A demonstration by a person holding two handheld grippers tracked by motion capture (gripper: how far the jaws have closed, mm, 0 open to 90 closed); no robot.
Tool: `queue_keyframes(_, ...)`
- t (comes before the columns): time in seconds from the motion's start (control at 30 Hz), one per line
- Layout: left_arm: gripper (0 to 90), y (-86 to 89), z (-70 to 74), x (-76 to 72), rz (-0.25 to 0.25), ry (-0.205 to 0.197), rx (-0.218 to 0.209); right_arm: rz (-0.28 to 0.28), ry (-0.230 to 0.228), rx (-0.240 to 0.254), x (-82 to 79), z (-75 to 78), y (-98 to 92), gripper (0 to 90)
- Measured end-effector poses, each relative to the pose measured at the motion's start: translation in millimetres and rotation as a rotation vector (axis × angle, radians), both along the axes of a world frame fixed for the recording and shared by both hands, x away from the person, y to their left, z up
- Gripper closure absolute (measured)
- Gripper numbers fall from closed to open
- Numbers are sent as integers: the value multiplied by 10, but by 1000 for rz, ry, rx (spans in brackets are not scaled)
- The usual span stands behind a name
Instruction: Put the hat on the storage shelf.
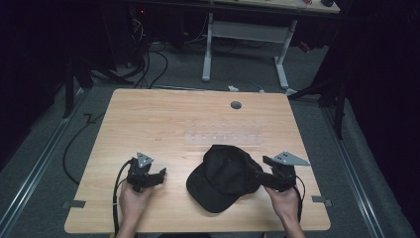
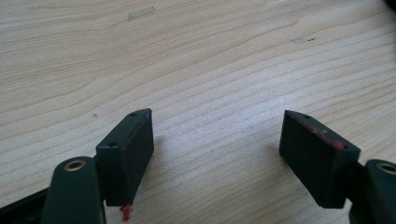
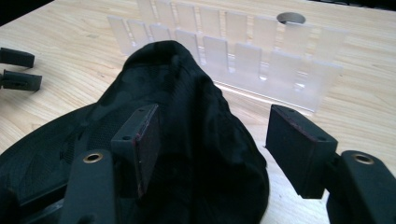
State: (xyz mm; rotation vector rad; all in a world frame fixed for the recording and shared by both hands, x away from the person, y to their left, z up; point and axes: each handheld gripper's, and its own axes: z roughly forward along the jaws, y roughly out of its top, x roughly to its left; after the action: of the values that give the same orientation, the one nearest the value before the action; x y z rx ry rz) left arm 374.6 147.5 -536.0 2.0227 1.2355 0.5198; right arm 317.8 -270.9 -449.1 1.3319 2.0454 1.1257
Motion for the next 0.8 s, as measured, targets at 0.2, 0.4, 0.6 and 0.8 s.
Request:
queue_keyframes(0.2,263,0,0,0,0,0,0,24,9,-20,98,28,107,352)
queue_keyframes(0.4,263,0,0,0,0,0,0,36,19,-44,205,40,189,356)
queue_keyframes(0.6,262,0,0,0,-1,0,0,37,42,-54,319,9,246,365)
queue_keyframes(0.8,262,0,0,0,-1,0,-1,38,68,-62,407,-50,297,377)
